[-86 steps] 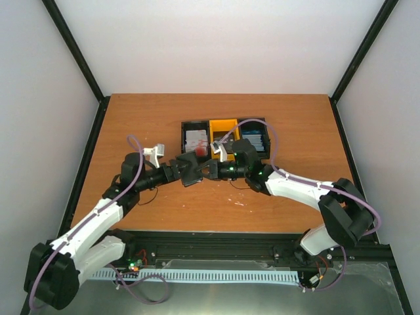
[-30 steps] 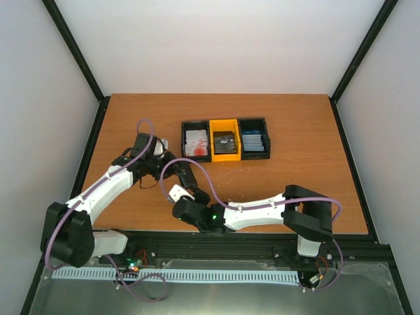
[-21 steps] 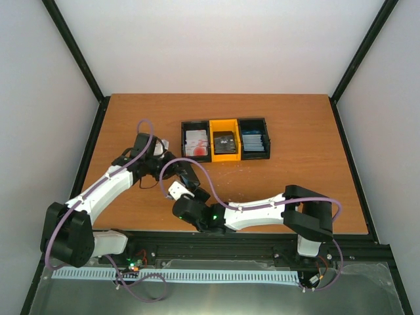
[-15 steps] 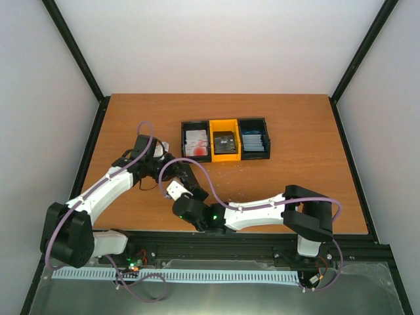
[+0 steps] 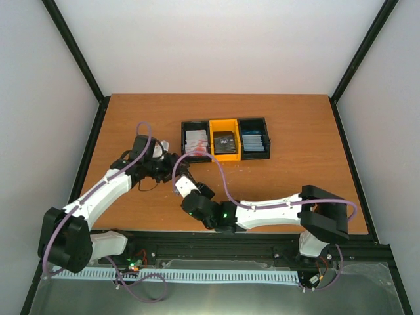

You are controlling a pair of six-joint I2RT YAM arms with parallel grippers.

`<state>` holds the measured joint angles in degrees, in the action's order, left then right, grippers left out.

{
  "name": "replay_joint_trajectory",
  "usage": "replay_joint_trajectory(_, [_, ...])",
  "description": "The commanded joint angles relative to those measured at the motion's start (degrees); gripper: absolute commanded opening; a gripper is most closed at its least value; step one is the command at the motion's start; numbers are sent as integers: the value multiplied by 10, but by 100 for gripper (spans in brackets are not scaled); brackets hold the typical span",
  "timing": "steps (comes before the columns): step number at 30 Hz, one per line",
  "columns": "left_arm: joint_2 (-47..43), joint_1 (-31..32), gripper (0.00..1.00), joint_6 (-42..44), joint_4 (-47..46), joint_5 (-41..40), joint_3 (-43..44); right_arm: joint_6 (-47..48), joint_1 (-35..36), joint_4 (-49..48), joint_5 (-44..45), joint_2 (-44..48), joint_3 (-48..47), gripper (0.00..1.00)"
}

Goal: Put the credit cards into the card holder
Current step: Close the card holder at the center of the board.

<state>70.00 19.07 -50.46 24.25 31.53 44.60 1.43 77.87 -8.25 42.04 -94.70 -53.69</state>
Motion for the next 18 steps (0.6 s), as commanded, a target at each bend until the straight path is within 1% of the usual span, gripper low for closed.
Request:
replay_joint_trajectory(1, [-3, 0, 67, 13, 3, -18, 38, -64, -11, -3, -46, 33, 17, 3])
replay_joint_trajectory(3, [-2, -1, 79, 21, 10, -46, 49, -90, -21, -5, -78, 44, 31, 3])
replay_joint_trajectory(4, [-2, -1, 84, 24, 13, -64, 54, -105, -28, -7, -100, 50, 40, 3])
replay_joint_trajectory(6, [-4, -2, 90, 23, 27, -125, 67, -141, -47, -15, -153, 64, 63, 3])
replay_joint_trajectory(9, [-20, -16, 93, 15, 18, -176, 59, -204, -89, -26, -238, 87, 98, 3])
replay_joint_trajectory(11, [-34, -37, 93, 8, 3, -176, 40, -253, -118, -41, -280, 100, 126, 3])
replay_joint_trajectory(13, [-50, -58, 93, 3, -19, -152, 13, -319, -152, -68, -316, 112, 160, 3])
replay_joint_trajectory(15, [-66, -64, 93, 3, -45, -127, -12, -400, -192, -102, -353, 117, 196, 3])
replay_joint_trajectory(18, [-89, -64, 93, 2, -82, -82, -52, -519, -223, -108, -354, 117, 225, 3])
